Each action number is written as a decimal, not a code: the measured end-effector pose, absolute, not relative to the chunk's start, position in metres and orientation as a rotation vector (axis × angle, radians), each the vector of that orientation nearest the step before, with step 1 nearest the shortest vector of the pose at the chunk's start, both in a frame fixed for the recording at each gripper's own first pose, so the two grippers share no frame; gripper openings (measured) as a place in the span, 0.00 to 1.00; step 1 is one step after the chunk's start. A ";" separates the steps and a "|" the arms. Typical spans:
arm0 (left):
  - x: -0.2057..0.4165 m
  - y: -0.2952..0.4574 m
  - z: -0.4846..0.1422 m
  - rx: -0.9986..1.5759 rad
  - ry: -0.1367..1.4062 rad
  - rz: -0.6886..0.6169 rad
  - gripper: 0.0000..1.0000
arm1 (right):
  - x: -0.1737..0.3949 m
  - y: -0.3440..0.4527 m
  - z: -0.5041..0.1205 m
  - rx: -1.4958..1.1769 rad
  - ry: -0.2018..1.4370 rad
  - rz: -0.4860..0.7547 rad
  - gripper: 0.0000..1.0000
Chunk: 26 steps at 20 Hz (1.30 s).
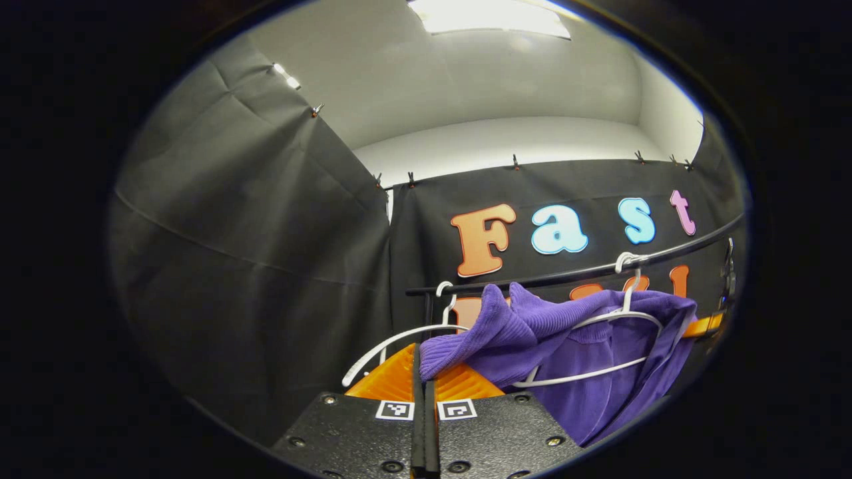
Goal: Grasp the clothes on the hanger with both hands and then place them into the laundry hamper below.
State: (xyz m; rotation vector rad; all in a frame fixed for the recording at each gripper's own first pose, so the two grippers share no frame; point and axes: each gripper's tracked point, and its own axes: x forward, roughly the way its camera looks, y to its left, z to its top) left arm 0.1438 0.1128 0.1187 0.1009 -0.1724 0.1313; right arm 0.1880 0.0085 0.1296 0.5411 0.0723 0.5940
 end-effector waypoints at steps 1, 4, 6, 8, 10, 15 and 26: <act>0.147 0.115 0.116 0.102 -0.165 0.136 0.00 | 0.196 0.002 0.135 0.543 0.064 0.574 0.07; 0.159 0.119 0.100 0.114 -0.133 0.141 0.00 | 0.218 -0.014 0.142 0.530 0.052 0.511 0.07; 0.168 0.123 0.089 0.134 -0.108 0.151 0.00 | 0.235 -0.030 0.150 0.523 0.040 0.448 0.07; 0.176 0.122 0.078 0.146 -0.082 0.146 0.00 | 0.248 -0.044 0.158 0.517 0.027 0.397 0.07; 0.180 0.118 0.064 0.144 -0.058 0.132 0.00 | 0.255 -0.054 0.159 0.479 0.025 0.355 0.07; 0.190 0.114 0.035 0.159 -0.011 0.115 0.00 | 0.275 -0.065 0.147 0.425 0.049 0.286 0.07; 0.186 0.115 -0.021 0.070 0.054 0.075 0.00 | 0.282 -0.067 0.067 0.428 0.184 0.244 0.07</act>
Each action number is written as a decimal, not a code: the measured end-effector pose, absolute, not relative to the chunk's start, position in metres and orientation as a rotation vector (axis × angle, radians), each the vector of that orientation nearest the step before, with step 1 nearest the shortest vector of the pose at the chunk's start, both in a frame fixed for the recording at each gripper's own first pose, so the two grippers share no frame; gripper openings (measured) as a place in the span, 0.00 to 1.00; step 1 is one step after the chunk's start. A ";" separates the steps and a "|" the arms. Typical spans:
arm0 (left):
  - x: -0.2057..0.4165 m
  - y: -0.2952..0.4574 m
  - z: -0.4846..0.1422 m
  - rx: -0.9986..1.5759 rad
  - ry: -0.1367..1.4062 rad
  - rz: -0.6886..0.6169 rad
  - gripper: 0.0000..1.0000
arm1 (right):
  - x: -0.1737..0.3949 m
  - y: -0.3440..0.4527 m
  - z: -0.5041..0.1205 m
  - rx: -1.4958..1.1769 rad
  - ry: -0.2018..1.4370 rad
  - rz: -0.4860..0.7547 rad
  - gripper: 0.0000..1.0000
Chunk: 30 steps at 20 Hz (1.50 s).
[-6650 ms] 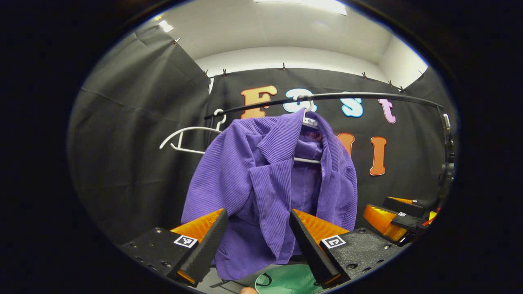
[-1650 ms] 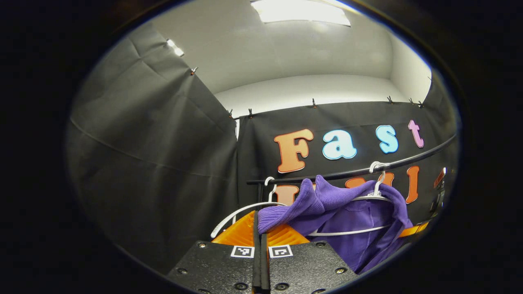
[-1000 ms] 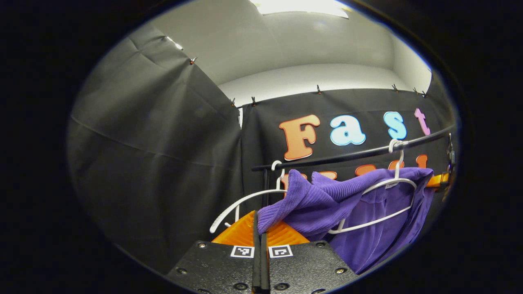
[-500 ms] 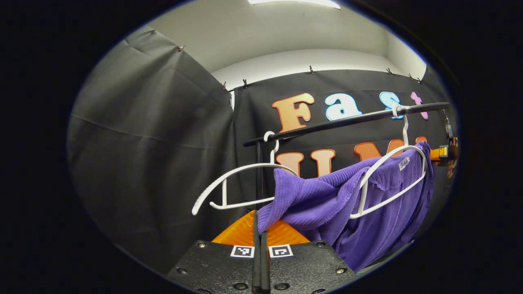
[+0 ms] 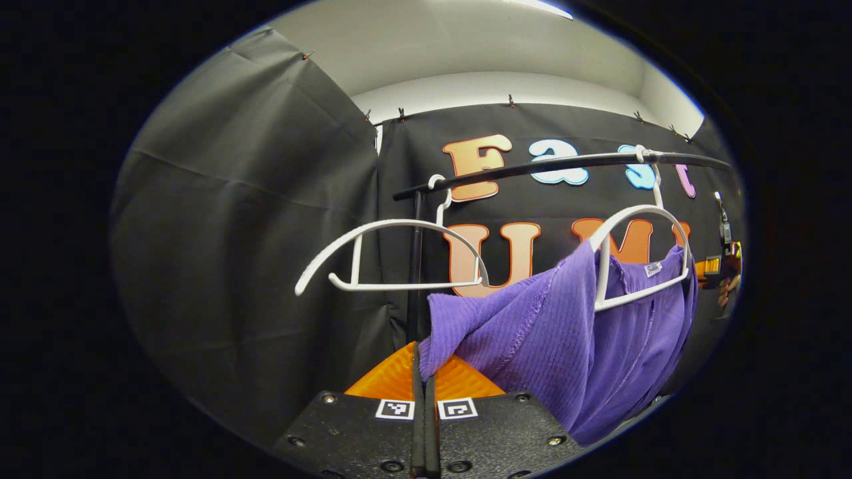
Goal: Grasp the clothes on the hanger with both hands and then place them into the laundry hamper below.
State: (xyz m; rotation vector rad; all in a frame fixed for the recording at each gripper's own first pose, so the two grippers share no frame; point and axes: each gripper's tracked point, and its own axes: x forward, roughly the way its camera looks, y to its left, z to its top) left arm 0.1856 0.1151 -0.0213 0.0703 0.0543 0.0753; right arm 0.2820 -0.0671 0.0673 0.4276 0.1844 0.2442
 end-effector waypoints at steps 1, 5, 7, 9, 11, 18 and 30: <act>0.186 0.116 -0.024 0.066 0.057 0.075 0.00 | 0.283 -0.066 0.064 0.424 0.189 0.242 0.07; 0.189 0.116 -0.049 0.032 0.112 0.070 0.00 | 0.287 -0.063 0.042 0.443 0.232 0.224 0.07; 0.191 0.116 -0.061 0.041 0.135 0.078 0.00 | 0.289 -0.064 0.027 0.449 0.253 0.214 0.07; 0.194 0.116 -0.074 0.058 0.157 0.083 0.00 | 0.290 -0.072 0.008 0.439 0.278 0.186 0.07; 0.196 0.111 -0.083 0.047 0.170 0.072 0.00 | 0.285 -0.076 -0.001 0.438 0.281 0.182 0.07; 0.189 0.127 -0.167 -0.060 0.355 0.117 0.00 | 0.270 -0.097 -0.055 0.412 0.336 0.129 0.07; 0.147 0.070 -0.135 -0.068 0.254 -0.019 0.00 | 0.182 -0.067 -0.073 0.288 0.310 0.138 0.07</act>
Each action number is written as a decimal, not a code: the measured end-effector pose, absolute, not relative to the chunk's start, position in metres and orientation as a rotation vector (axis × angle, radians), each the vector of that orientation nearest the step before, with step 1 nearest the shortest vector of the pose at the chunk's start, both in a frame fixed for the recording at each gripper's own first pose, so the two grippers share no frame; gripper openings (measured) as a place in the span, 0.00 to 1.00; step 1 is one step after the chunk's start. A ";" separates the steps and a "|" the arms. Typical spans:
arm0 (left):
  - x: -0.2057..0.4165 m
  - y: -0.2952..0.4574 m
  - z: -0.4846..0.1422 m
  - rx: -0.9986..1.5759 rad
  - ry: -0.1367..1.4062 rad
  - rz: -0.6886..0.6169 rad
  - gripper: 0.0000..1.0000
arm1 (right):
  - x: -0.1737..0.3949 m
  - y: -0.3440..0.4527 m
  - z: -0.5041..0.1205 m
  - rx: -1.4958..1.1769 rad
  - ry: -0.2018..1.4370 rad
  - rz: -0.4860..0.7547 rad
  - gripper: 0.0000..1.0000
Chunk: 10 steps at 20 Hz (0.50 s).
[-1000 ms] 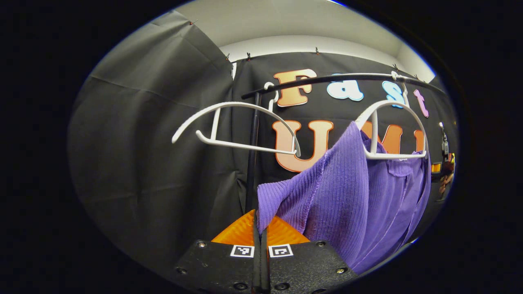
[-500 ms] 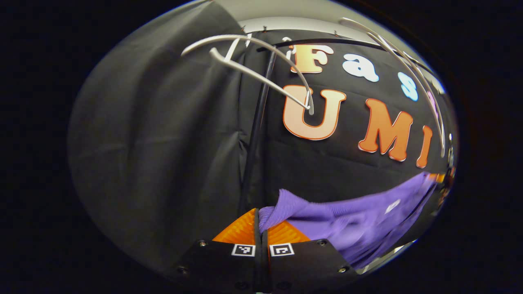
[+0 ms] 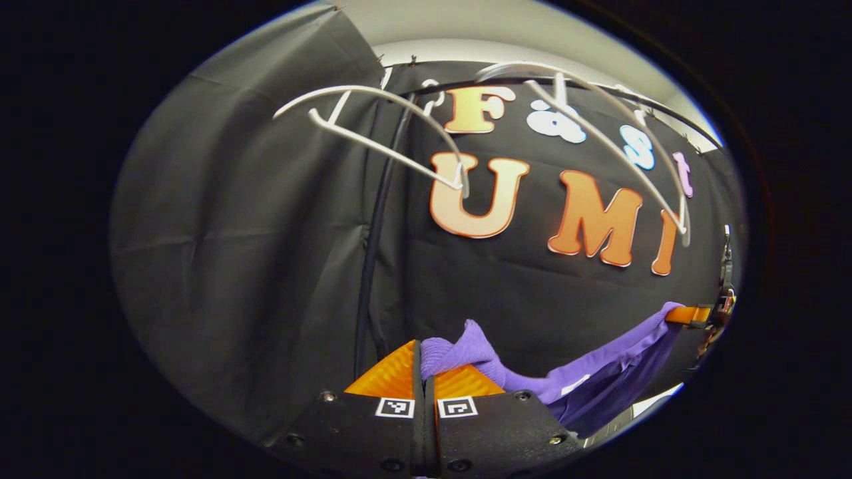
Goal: Grasp the clothes on the hanger with both hands and then place them into the laundry hamper below.
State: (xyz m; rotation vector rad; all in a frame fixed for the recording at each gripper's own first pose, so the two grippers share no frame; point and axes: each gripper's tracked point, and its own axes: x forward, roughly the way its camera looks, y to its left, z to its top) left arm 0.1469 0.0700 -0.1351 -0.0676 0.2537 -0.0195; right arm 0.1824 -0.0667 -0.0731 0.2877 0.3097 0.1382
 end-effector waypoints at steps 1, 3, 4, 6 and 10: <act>0.141 0.061 -0.128 -0.055 0.242 -0.040 0.00 | 0.173 -0.059 -0.070 0.278 0.305 0.142 0.07; 0.134 0.031 -0.129 -0.029 0.226 -0.079 0.00 | 0.158 -0.047 -0.072 0.265 0.302 0.151 0.07; 0.130 0.017 -0.131 -0.017 0.221 -0.097 0.00 | 0.150 -0.041 -0.072 0.263 0.304 0.156 0.07; 0.120 -0.010 -0.133 -0.007 0.212 -0.142 0.00 | 0.131 -0.029 -0.070 0.260 0.311 0.172 0.07; 0.102 -0.056 -0.136 -0.006 0.235 -0.229 0.00 | 0.100 -0.011 -0.075 0.240 0.341 0.184 0.07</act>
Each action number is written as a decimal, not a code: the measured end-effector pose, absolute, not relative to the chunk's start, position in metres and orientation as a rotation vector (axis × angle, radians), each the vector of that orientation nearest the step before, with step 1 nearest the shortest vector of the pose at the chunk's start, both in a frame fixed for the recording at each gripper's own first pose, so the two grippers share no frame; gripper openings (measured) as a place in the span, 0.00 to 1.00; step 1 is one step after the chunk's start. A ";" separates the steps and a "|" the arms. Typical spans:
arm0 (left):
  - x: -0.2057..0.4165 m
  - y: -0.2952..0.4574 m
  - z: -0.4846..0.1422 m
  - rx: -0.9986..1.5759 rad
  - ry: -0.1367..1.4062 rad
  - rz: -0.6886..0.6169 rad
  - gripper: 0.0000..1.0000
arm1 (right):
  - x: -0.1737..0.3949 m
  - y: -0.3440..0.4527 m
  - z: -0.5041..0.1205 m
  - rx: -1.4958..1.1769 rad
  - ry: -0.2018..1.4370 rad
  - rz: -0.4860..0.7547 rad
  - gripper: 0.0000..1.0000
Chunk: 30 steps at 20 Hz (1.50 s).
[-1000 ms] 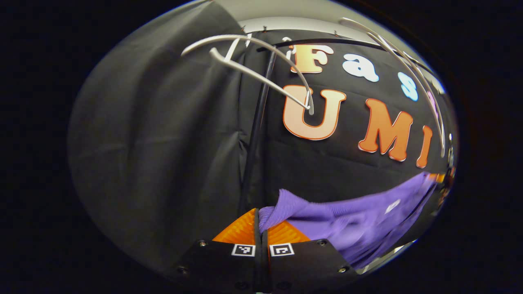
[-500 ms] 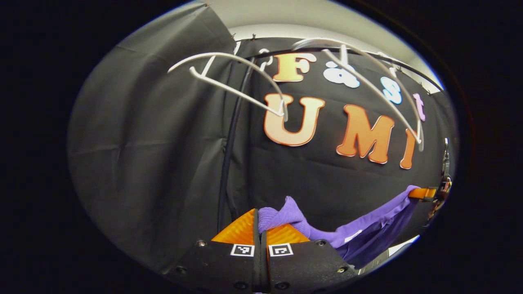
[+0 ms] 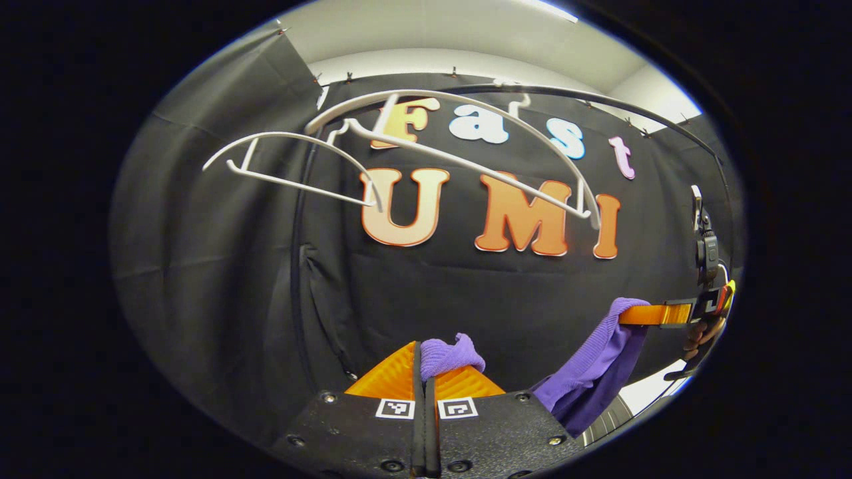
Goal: Grasp the clothes on the hanger with both hands and then place them into the laundry hamper below.
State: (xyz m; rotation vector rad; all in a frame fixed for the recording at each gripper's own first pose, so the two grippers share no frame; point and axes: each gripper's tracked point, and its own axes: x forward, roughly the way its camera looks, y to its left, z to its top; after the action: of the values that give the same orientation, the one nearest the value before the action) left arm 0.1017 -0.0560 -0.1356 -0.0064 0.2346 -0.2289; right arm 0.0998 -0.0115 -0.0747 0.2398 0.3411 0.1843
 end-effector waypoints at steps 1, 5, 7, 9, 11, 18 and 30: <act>0.096 -0.069 -0.138 -0.012 0.242 -0.255 0.00 | 0.093 -0.005 -0.077 0.234 0.346 0.183 0.07; 0.078 -0.110 -0.154 -0.020 0.276 -0.322 0.00 | 0.064 0.011 -0.092 0.193 0.327 0.165 0.07; 0.067 -0.121 -0.166 -0.041 0.292 -0.329 0.00 | 0.060 0.016 -0.098 0.179 0.296 0.151 0.07; 0.060 -0.124 -0.179 -0.054 0.313 -0.326 0.00 | 0.049 0.013 -0.108 0.167 0.280 0.130 0.07; 0.047 -0.126 -0.192 -0.064 0.330 -0.316 0.00 | 0.038 0.007 -0.120 0.176 0.275 0.109 0.07; 0.026 -0.147 -0.230 -0.035 0.386 -0.318 0.00 | 0.025 -0.005 -0.176 0.199 0.324 0.040 0.07; 0.020 -0.157 -0.373 0.033 0.682 -0.281 0.00 | 0.027 -0.049 -0.315 0.225 0.530 -0.054 0.07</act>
State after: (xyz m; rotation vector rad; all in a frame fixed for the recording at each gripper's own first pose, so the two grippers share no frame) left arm 0.0204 -0.1572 -0.3732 0.0325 0.6816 -0.2814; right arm 0.0272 -0.0489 -0.3154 0.2247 0.5305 -0.0536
